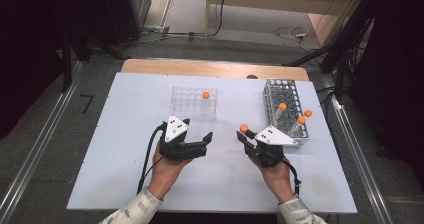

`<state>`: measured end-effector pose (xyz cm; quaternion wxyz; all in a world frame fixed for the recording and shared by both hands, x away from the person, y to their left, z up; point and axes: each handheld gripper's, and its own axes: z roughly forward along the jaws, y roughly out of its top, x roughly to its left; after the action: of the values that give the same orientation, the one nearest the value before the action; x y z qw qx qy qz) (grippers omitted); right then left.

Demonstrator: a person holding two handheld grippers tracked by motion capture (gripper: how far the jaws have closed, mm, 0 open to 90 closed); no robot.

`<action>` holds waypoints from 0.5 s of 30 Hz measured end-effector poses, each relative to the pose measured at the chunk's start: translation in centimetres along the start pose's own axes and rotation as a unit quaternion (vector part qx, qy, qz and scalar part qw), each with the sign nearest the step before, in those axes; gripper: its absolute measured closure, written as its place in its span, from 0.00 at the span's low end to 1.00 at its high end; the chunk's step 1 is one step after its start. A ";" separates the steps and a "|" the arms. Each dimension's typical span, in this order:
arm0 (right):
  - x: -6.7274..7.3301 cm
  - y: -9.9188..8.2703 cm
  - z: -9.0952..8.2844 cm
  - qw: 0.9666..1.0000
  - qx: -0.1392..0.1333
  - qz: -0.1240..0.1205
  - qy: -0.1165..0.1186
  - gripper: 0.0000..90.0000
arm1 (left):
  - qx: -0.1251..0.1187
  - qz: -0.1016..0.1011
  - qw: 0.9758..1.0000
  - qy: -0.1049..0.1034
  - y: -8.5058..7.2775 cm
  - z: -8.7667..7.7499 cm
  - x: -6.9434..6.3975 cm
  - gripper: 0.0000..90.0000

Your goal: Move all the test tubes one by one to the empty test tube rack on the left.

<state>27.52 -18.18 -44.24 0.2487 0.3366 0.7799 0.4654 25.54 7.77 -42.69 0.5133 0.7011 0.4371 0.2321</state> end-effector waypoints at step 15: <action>1.1 0.3 0.8 1.000 0.003 -0.009 0.014 0.80 | -0.010 0.008 1.000 -0.025 1.1 0.7 -1.3 0.26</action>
<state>27.43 -16.78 -44.38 0.2410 0.3243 0.7875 0.4655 25.84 6.22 -41.72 0.5296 0.7048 0.4160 0.2230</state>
